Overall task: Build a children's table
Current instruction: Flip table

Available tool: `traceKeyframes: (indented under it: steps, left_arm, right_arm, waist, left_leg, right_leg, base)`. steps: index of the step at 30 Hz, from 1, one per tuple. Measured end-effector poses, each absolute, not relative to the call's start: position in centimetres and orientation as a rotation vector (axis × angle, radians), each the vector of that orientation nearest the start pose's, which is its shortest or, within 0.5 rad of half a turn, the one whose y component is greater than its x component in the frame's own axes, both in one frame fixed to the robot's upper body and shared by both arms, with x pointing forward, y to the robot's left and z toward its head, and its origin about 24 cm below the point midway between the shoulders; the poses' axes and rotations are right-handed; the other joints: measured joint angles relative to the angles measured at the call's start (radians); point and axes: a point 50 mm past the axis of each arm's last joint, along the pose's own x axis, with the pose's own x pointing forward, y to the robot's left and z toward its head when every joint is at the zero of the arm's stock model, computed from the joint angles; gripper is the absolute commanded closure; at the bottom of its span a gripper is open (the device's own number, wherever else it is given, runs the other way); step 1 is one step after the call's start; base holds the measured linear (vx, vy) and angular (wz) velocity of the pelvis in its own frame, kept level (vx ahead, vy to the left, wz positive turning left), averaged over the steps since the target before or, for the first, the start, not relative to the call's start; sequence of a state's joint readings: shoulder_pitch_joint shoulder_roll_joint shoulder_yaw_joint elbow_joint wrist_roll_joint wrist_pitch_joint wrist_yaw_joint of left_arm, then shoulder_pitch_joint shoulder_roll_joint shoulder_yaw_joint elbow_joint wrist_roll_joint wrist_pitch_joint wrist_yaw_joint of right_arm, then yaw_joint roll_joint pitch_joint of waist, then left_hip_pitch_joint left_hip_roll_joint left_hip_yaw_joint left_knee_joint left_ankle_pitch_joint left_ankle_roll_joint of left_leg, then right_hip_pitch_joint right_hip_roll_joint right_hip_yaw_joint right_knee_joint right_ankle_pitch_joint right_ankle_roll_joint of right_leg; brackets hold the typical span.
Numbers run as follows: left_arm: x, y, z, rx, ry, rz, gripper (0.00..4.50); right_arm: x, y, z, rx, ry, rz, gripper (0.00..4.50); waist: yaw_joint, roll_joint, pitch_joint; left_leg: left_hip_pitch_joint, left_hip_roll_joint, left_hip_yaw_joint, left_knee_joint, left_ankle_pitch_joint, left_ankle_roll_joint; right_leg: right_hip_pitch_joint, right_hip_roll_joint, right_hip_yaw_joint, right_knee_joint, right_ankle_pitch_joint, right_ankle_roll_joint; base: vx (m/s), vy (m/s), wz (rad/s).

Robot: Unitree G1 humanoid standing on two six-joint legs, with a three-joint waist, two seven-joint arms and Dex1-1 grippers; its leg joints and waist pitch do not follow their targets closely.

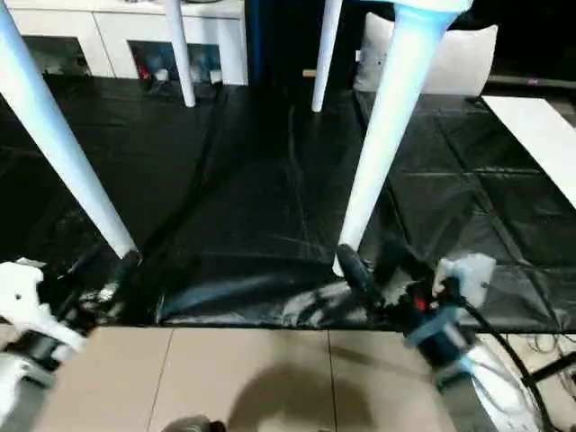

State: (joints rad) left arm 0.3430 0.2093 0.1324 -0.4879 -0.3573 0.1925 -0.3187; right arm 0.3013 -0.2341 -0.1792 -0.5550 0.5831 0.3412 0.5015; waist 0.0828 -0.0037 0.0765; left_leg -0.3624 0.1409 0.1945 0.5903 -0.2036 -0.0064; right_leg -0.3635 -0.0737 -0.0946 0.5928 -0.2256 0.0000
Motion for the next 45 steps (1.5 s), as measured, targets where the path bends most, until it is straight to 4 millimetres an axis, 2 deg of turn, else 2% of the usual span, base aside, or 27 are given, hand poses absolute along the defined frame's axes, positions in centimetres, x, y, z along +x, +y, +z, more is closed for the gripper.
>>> traceKeyframes:
  steps: [6, 10, 12, 15, 18, 20, 21, 23, 24, 26, 27, 28, 29, 30, 31, 32, 33, 34, 35, 36, 37, 38, 39, 41, 42, 44, 45]
  left_arm:
    - [17.7, 19.5, 6.9, -0.098, 0.043, -0.196, 1.59]
    - [18.4, 19.7, 6.2, -0.081, 0.076, -0.147, 1.59]
    - [18.5, 19.8, 6.0, -0.076, 0.089, -0.142, 1.59]
    - [18.5, 19.8, 5.8, -0.069, 0.099, -0.140, 1.59]
    - [18.4, 19.3, 5.5, -0.061, 0.112, -0.160, 1.59]
    - [18.4, 19.1, 5.4, -0.062, 0.117, -0.168, 1.59]
    - [18.3, 19.1, 5.4, -0.061, 0.118, -0.168, 1.59]
    - [18.3, 19.0, 5.3, -0.061, 0.119, -0.174, 1.59]
    - [18.4, 18.8, 5.3, -0.062, 0.119, -0.181, 1.59]
    - [18.5, 18.8, 5.2, -0.057, 0.125, -0.182, 1.59]
    - [18.5, 18.8, 5.0, -0.051, 0.132, -0.181, 1.59]
    - [18.5, 18.9, 4.8, -0.049, 0.141, -0.180, 1.59]
    - [18.4, 18.9, 4.5, -0.048, 0.155, -0.178, 1.59]
    - [18.3, 19.0, 4.2, -0.043, 0.169, -0.178, 1.59]
    - [18.6, 18.7, 4.4, -0.032, 0.162, -0.202, 1.59]
    - [19.3, 18.4, 5.0, -0.021, 0.131, -0.233, 1.59]
    - [19.3, 18.2, 5.7, -0.017, 0.092, -0.247, 1.59]
    - [18.5, 18.3, 5.3, -0.033, 0.102, -0.229, 1.59]
    - [17.7, 18.3, 3.6, -0.049, 0.190, -0.228, 1.59]
    - [16.9, 18.0, 2.2, -0.074, 0.266, -0.248, 1.59]
    - [16.8, 17.9, 2.1, -0.086, 0.272, -0.262, 1.59]
    - [17.0, 17.8, 2.3, -0.092, 0.259, -0.280, 1.59]
    - [17.1, 17.7, 2.6, -0.105, 0.245, -0.305, 1.39]
    - [17.1, 17.9, 2.5, -0.096, 0.252, -0.333, 1.23]
    - [17.2, 18.0, 2.2, -0.089, 0.266, -0.346, 1.19]
    - [17.1, 18.2, 1.5, -0.092, 0.297, -0.351, 1.08]
    - [17.0, 18.2, 0.8, -0.094, 0.324, -0.357, 0.83]
  right_arm:
    - [18.2, -17.6, 8.7, 0.288, 0.037, 0.512, 0.00]
    - [19.2, -17.5, 6.5, 0.226, 0.150, 0.448, 0.00]
    - [19.2, -17.5, 6.0, 0.201, 0.183, 0.434, 0.00]
    - [19.2, -17.1, 5.1, 0.176, 0.224, 0.425, 0.00]
    - [19.4, -16.9, 4.3, 0.146, 0.255, 0.420, 0.00]
    - [19.5, -16.7, 4.2, 0.137, 0.251, 0.430, 0.00]
    - [19.7, -16.6, 4.3, 0.128, 0.240, 0.432, 0.00]
    - [20.0, -16.4, 4.3, 0.120, 0.224, 0.429, 0.00]
    - [20.1, -16.3, 4.3, 0.115, 0.221, 0.429, 0.00]
    - [20.3, -16.0, 4.0, 0.119, 0.223, 0.430, 0.00]
    - [20.4, -15.8, 3.9, 0.123, 0.226, 0.433, 0.00]
    - [20.4, -15.7, 3.8, 0.123, 0.228, 0.436, 0.00]
    - [20.4, -15.7, 3.8, 0.120, 0.229, 0.436, 0.00]
    - [20.5, -15.6, 3.9, 0.116, 0.221, 0.437, 0.00]
    - [20.2, -15.7, 3.8, 0.121, 0.220, 0.425, 0.00]
    - [19.6, -16.0, 3.2, 0.123, 0.246, 0.414, 0.00]
    - [19.7, -16.0, 3.2, 0.110, 0.245, 0.419, 0.00]
    - [20.7, -15.7, 4.0, 0.087, 0.208, 0.454, 0.00]
    - [20.9, -15.8, 4.4, 0.088, 0.179, 0.446, 0.00]
    - [20.5, -15.8, 4.0, 0.105, 0.183, 0.435, 0.00]
    - [19.8, -15.6, 3.3, 0.114, 0.218, 0.449, 0.00]
    - [19.4, -15.4, 2.5, 0.124, 0.253, 0.467, 0.00]
    - [19.2, -15.2, 2.0, 0.134, 0.276, 0.504, 0.00]
    - [19.2, -14.8, 1.9, 0.153, 0.274, 0.548, 0.00]
    - [19.3, -14.7, 2.0, 0.161, 0.267, 0.570, 0.00]
    - [19.7, -14.8, 2.2, 0.155, 0.254, 0.588, 0.00]
    - [19.9, -14.9, 1.8, 0.149, 0.264, 0.599, 0.00]
  waist:
    - [-0.023, -0.011, -0.004]
    - [-0.024, -0.012, -0.010]
    - [-0.021, -0.007, -0.013]
    - [-0.021, 0.009, -0.019]
    - [-0.017, 0.013, -0.022]
    - [-0.018, 0.015, -0.024]
    - [-0.019, 0.015, -0.030]
    - [-0.022, 0.015, -0.047]
    - [-0.022, 0.020, -0.060]
    - [-0.020, 0.028, -0.070]
    - [-0.018, 0.032, -0.070]
    - [-0.016, 0.036, -0.065]
    - [-0.016, 0.046, -0.052]
    - [-0.002, 0.064, -0.040]
    - [0.017, 0.057, -0.028]
    - [0.065, 0.038, -0.030]
    - [0.106, -0.023, -0.053]
    - [0.114, -0.042, -0.057]
    - [0.119, 0.009, -0.045]
    - [0.127, 0.037, -0.030]
    - [0.132, 0.044, -0.017]
    - [0.132, 0.049, -0.006]
    - [0.123, 0.059, 0.007]
    - [0.097, 0.068, 0.001]
    - [0.079, 0.065, -0.001]
    - [0.045, 0.055, -0.006]
    - [0.022, 0.058, -0.008]
  left_leg:
    - [-0.005, -0.001, 0.000, -0.001, 0.000, 0.001]
    - [-0.006, -0.003, 0.001, 0.001, -0.002, 0.004]
    - [-0.007, -0.003, 0.001, 0.001, -0.003, 0.003]
    - [-0.007, -0.003, 0.002, -0.002, -0.003, 0.003]
    - [-0.006, -0.002, 0.002, -0.003, -0.003, 0.003]
    - [-0.013, -0.001, 0.001, 0.001, 0.000, 0.006]
    - [-0.028, -0.001, 0.001, 0.010, 0.004, 0.013]
    - [-0.074, 0.001, -0.004, 0.034, 0.017, 0.021]
    - [-0.110, 0.002, -0.015, 0.051, 0.023, 0.026]
    - [-0.148, 0.009, -0.022, 0.057, 0.039, 0.039]
    - [-0.161, 0.012, -0.022, 0.054, 0.050, 0.051]
    - [-0.161, 0.019, -0.018, 0.056, 0.048, 0.048]
    - [-0.150, 0.028, -0.014, 0.064, 0.040, 0.036]
    - [-0.145, 0.043, -0.008, 0.066, 0.034, 0.027]
    - [-0.139, 0.046, 0.017, 0.069, 0.034, 0.026]
    - [-0.141, 0.056, 0.066, 0.065, 0.034, 0.026]
    - [-0.179, 0.068, 0.118, 0.113, 0.023, 0.001]
    - [-0.211, 0.074, 0.096, 0.234, -0.033, -0.083]
    - [-0.196, 0.064, 0.004, 0.300, -0.067, -0.054]
    - [-0.158, 0.036, -0.070, 0.328, -0.094, -0.025]
    - [-0.131, 0.016, -0.103, 0.319, -0.113, -0.035]
    - [-0.105, 0.006, -0.119, 0.299, -0.133, -0.057]
    - [-0.086, 0.003, -0.117, 0.262, -0.134, -0.054]
    - [-0.068, -0.005, -0.115, 0.200, -0.134, -0.053]
    - [-0.059, -0.012, -0.116, 0.161, -0.133, -0.053]
    - [-0.038, -0.027, -0.117, 0.110, -0.103, -0.035]
    - [-0.025, -0.030, -0.116, 0.087, -0.072, -0.027]
  right_leg:
    - [0.002, 0.001, 0.001, -0.015, 0.001, 0.001]
    - [0.005, 0.000, 0.005, -0.015, 0.016, 0.003]
    - [0.005, 0.000, 0.005, -0.014, 0.017, 0.000]
    - [0.002, 0.000, 0.005, -0.013, 0.018, -0.002]
    - [0.001, 0.001, 0.005, -0.011, 0.016, -0.003]
    - [-0.005, 0.002, 0.004, -0.006, 0.018, -0.005]
    - [-0.020, 0.002, 0.004, 0.004, 0.019, -0.006]
    - [-0.059, 0.002, 0.000, 0.020, 0.033, -0.001]
    - [-0.087, 0.007, -0.004, 0.027, 0.044, -0.001]
    - [-0.112, 0.013, -0.010, 0.017, 0.064, -0.010]
    - [-0.121, 0.013, -0.016, 0.006, 0.081, -0.017]
    - [-0.120, 0.011, -0.023, -0.001, 0.083, -0.013]
    - [-0.113, 0.005, -0.046, -0.006, 0.078, -0.007]
    - [-0.084, -0.007, -0.079, 0.042, 0.045, -0.002]
    - [-0.094, -0.025, -0.082, 0.203, -0.057, -0.005]
    - [-0.066, -0.023, -0.079, 0.291, -0.133, -0.013]
    - [-0.022, -0.011, -0.026, 0.324, -0.265, 0.005]
    - [-0.031, -0.010, -0.002, 0.360, -0.344, -0.014]
    - [-0.026, -0.007, -0.010, 0.379, -0.346, -0.015]
    - [-0.014, 0.018, 0.011, 0.371, -0.344, -0.016]
    - [-0.007, 0.020, 0.021, 0.359, -0.340, -0.016]
    - [0.003, 0.020, 0.025, 0.338, -0.327, -0.017]
    - [0.023, 0.020, 0.025, 0.298, -0.301, -0.018]
    - [0.044, 0.028, 0.031, 0.226, -0.272, -0.033]
    - [0.058, 0.028, 0.029, 0.169, -0.233, -0.033]
    - [0.082, 0.016, 0.024, 0.091, -0.138, -0.003]
    - [0.096, 0.014, 0.023, 0.062, -0.104, 0.024]
  base:
    - [0.000, 0.000, 0.00]
    - [0.000, 0.000, 0.00]
    - [0.000, 0.000, 0.00]
    - [0.000, 0.000, 0.00]
    - [0.000, 0.000, 0.00]
    - [0.000, 0.000, 0.00]
    - [0.000, 0.000, 0.00]
    - [-0.039, 0.005, 0.02]
    - [-0.126, 0.009, 0.09]
    - [-0.153, 0.010, 0.10]
    - [-0.239, 0.020, 0.06]
    - [-0.239, 0.020, 0.06]
    - [-0.310, 0.031, -0.04]
    - [-0.074, 0.040, -0.11]
    - [-0.074, 0.040, -0.11]
    - [0.000, 0.000, 0.00]
    - [0.089, -0.202, 0.35]
    - [0.089, -0.202, 0.35]
    - [0.163, -0.166, 0.32]
    - [-0.081, 0.057, 0.28]
    - [-0.081, 0.057, 0.28]
    - [-0.183, 0.112, 0.18]
    - [-0.135, 0.130, 0.08]
    - [-0.106, 0.141, 0.01]
    - [-0.039, 0.146, -0.14]
    - [-0.037, 0.133, -0.15]
    - [-0.070, 0.088, -0.22]
